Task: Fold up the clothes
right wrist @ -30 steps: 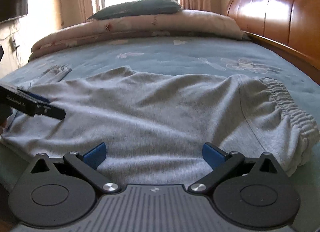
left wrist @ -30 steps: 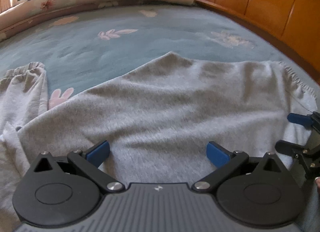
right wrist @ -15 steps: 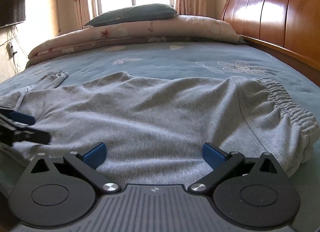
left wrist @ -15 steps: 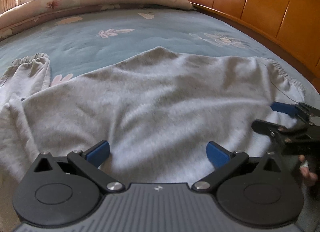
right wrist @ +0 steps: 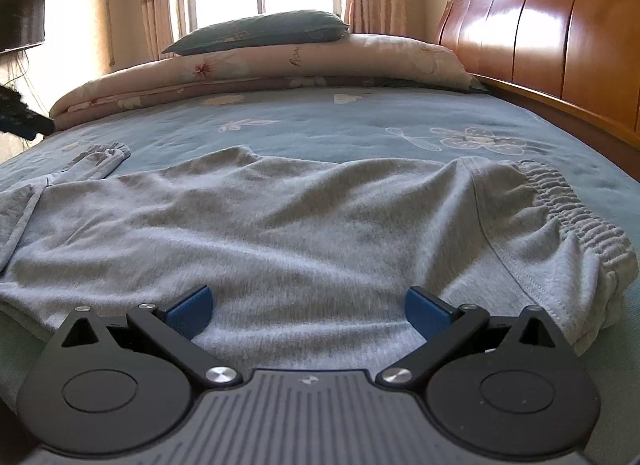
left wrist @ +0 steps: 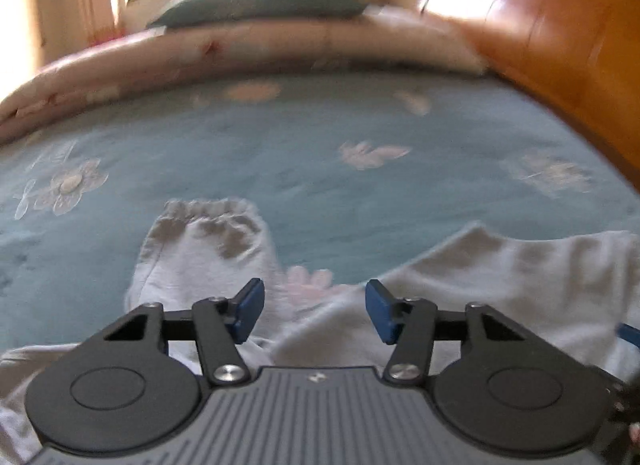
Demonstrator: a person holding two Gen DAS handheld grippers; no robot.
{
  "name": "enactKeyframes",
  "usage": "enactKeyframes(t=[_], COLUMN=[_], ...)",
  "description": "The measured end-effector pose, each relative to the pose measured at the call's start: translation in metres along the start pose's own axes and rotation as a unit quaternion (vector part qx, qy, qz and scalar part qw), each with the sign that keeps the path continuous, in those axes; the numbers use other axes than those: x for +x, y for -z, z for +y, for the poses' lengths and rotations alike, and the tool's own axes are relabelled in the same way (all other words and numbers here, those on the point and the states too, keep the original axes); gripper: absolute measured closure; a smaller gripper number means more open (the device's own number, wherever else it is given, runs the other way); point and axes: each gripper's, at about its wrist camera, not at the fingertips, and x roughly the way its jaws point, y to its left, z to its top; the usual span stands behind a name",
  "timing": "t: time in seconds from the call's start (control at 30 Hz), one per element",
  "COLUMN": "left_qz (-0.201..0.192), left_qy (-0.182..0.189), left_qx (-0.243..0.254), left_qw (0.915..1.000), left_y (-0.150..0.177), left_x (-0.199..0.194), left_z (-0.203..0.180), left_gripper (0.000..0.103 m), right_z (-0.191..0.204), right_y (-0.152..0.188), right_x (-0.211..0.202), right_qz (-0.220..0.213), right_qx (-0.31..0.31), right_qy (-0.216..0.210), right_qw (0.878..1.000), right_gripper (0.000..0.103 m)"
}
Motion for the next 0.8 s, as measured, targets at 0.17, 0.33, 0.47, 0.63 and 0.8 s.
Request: enactKeyframes(t=[0.17, 0.33, 0.47, 0.63, 0.8], left_qz=[0.099, 0.171, 0.203, 0.213, 0.212], left_qy=[-0.025, -0.068, -0.099, -0.110, -0.145], left_qx=[-0.011, -0.007, -0.001, -0.012, 0.002], left_qw=[0.9947, 0.9828, 0.9742, 0.9706, 0.9664], left_y=[-0.041, -0.053, -0.051, -0.049, -0.044], left_x=[0.069, 0.124, 0.149, 0.157, 0.152], left_z=[0.002, -0.005, -0.009, -0.005, 0.000], left_gripper=[0.049, 0.049, 0.048, 0.040, 0.048], right_z=[0.001, 0.000, -0.002, -0.001, -0.002], right_y=[-0.003, -0.006, -0.006, -0.006, -0.008], right_x=[0.004, 0.008, 0.008, 0.009, 0.008], right_qz=[0.001, 0.003, 0.003, 0.005, 0.011], right_qx=[0.010, 0.019, 0.022, 0.019, 0.020], right_qy=[0.003, 0.004, 0.001, 0.001, -0.002], right_qw=[1.000, 1.000, 1.000, 1.000, 1.000], right_gripper=[0.000, 0.000, 0.000, 0.000, 0.000])
